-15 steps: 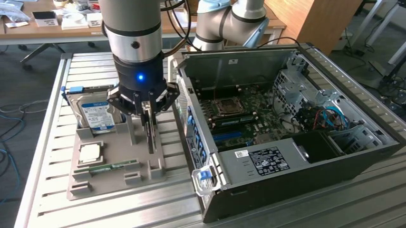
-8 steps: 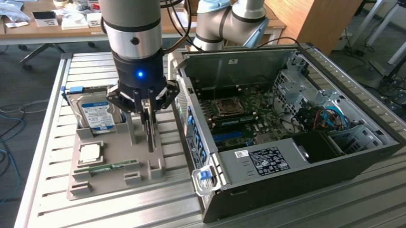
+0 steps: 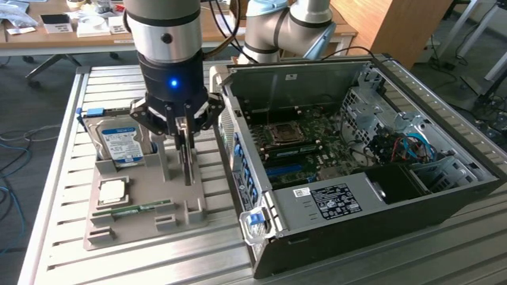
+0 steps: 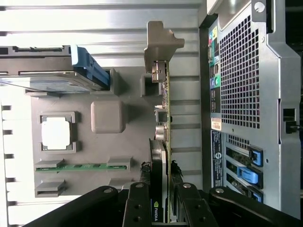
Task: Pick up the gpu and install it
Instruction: 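Pick up the gpu and move the gpu toward the slot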
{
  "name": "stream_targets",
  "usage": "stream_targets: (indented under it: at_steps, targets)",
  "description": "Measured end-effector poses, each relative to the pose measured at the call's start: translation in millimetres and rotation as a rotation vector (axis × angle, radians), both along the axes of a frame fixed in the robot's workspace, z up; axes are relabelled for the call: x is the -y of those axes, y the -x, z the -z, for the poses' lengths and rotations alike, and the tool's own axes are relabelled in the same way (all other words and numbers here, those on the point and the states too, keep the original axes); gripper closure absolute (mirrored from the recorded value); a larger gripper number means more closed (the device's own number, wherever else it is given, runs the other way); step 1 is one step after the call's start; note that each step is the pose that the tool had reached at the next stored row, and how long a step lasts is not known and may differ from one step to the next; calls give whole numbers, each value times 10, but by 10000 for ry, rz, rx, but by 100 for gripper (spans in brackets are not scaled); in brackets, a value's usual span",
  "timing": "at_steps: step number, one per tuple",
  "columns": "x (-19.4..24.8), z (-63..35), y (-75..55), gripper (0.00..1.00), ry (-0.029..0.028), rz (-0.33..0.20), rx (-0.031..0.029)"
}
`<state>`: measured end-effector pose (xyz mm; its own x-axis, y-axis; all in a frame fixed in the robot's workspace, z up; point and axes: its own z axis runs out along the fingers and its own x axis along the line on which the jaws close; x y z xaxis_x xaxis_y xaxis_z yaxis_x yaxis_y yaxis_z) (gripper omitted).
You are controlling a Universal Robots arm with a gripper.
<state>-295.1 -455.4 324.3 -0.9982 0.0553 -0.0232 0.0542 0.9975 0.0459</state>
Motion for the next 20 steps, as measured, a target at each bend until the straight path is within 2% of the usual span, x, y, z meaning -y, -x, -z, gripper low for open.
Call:
stream_targets:
  at_steps: [11, 20]
  targets:
    - [0, -31, 0, 73, 3, 0, -3]
    - [0, -180, 0, 73, 0, 0, 0]
